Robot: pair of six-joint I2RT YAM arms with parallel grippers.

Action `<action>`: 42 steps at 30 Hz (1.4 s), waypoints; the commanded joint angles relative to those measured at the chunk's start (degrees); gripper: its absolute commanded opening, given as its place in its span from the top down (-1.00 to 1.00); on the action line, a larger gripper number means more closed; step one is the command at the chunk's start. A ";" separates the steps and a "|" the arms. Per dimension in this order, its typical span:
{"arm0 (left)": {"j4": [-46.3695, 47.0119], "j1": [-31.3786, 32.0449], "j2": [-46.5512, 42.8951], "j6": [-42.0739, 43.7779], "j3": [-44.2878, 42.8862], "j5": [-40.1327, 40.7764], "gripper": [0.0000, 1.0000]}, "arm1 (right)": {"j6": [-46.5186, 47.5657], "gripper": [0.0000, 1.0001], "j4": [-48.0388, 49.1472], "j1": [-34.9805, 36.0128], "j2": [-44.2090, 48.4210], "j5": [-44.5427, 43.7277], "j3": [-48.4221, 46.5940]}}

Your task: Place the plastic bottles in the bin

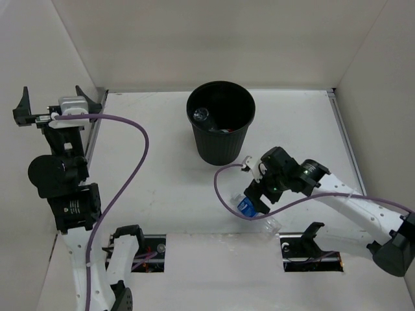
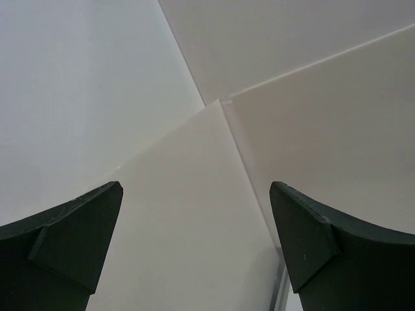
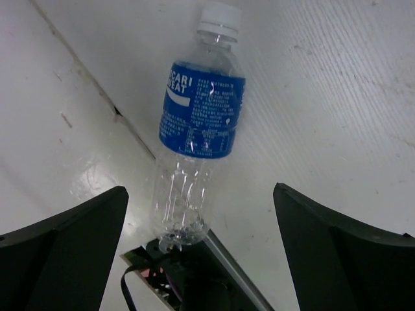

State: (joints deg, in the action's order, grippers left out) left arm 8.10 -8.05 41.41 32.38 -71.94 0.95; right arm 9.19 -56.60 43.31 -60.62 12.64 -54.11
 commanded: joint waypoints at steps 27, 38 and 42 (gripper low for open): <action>-6.69 -3.68 4.30 -4.61 -15.16 -13.26 -1.00 | -2.42 0.50 22.15 8.40 -24.01 1.68 2.62; -1.33 -8.25 6.05 -5.31 -11.82 -3.33 -1.00 | -7.87 1.00 19.33 21.51 -32.97 9.24 -34.98; -1.24 -9.83 5.97 -6.19 -12.26 -3.32 -1.00 | -7.61 1.00 19.69 20.99 -41.22 8.72 -55.53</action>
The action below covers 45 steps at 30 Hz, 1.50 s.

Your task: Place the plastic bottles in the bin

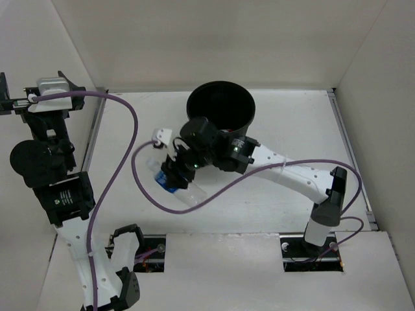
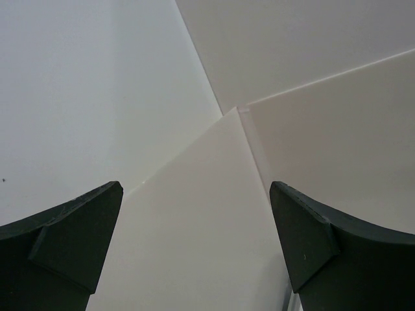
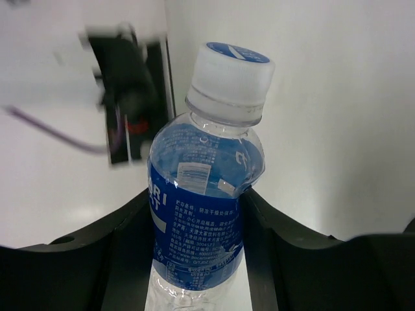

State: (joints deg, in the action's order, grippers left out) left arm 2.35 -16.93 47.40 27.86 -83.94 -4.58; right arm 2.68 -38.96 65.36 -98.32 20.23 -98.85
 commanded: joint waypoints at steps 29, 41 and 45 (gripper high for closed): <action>-2.86 -1.14 1.90 -3.95 4.14 -7.28 -1.00 | 4.53 -1.00 12.33 -34.12 0.15 -11.52 -21.73; -14.29 4.66 5.96 -4.57 4.57 -12.46 -1.00 | 7.61 -1.00 12.50 -48.52 7.70 -14.08 -11.21; -15.71 4.67 4.02 -4.65 7.73 -14.32 -1.00 | 5.85 -0.98 12.50 -51.08 9.55 -10.04 -4.97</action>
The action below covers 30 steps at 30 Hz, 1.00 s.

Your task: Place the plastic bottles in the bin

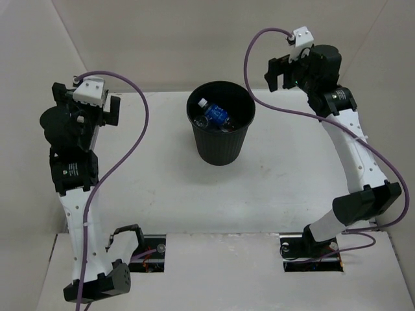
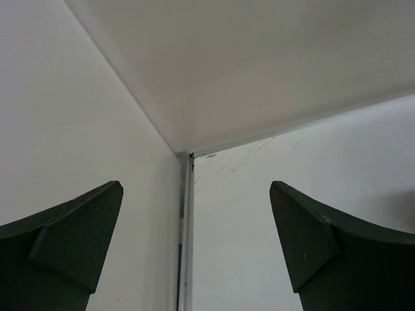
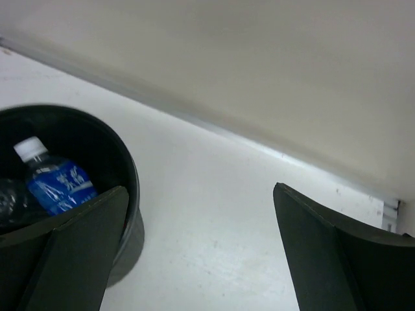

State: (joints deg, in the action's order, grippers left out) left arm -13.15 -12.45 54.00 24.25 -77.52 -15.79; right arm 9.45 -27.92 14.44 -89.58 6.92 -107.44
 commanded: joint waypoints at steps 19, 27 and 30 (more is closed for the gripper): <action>-2.23 -2.27 -5.48 -1.13 4.13 -5.39 -1.00 | 0.30 -1.00 3.39 4.33 7.48 3.01 11.98; -1.71 -3.24 -6.01 -1.05 3.95 -5.48 -1.00 | 0.04 -1.00 -0.72 4.24 7.41 2.66 12.61; -1.62 -3.51 -6.10 -0.87 3.86 -6.35 -1.00 | -1.19 -1.00 -1.44 3.80 7.48 2.93 12.42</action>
